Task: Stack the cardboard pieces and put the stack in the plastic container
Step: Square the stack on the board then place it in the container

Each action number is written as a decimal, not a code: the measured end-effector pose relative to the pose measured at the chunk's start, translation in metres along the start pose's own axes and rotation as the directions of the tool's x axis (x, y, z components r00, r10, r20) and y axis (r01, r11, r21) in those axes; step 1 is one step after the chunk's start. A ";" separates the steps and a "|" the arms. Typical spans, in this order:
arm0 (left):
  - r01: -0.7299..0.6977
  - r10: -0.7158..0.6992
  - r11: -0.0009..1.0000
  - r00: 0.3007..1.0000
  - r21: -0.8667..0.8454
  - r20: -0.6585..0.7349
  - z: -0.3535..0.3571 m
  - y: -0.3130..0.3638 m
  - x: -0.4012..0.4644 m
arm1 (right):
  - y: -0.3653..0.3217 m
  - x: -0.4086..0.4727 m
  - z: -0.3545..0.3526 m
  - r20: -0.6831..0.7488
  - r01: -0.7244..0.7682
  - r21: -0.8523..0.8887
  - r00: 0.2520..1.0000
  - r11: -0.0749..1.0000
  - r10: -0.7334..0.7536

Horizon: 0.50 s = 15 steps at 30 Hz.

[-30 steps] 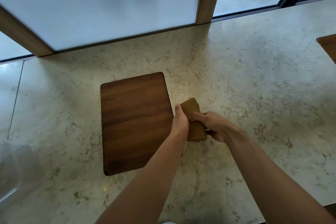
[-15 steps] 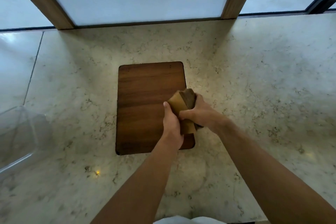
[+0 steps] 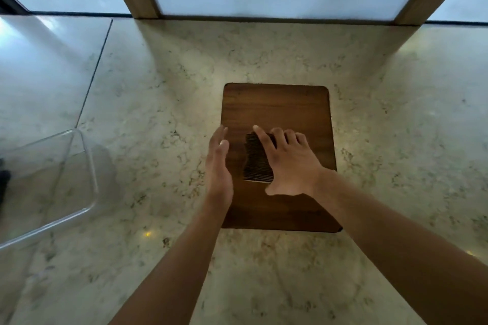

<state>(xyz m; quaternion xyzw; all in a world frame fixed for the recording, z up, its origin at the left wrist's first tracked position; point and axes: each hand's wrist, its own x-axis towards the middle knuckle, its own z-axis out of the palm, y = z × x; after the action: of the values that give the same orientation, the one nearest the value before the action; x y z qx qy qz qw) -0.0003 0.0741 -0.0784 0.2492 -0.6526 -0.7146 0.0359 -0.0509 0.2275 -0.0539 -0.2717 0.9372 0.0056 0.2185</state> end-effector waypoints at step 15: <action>-0.049 0.064 0.998 0.912 -0.047 0.406 0.001 -0.034 0.010 | 0.005 0.002 0.014 -0.139 0.018 0.038 0.990 0.999 -0.012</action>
<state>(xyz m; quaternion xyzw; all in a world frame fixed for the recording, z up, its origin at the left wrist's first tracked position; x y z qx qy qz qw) -0.0004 0.0760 -0.1140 0.0755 -0.6398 -0.7611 -0.0758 -0.0490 0.2332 -0.0682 -0.2741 0.9481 -0.0333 0.1579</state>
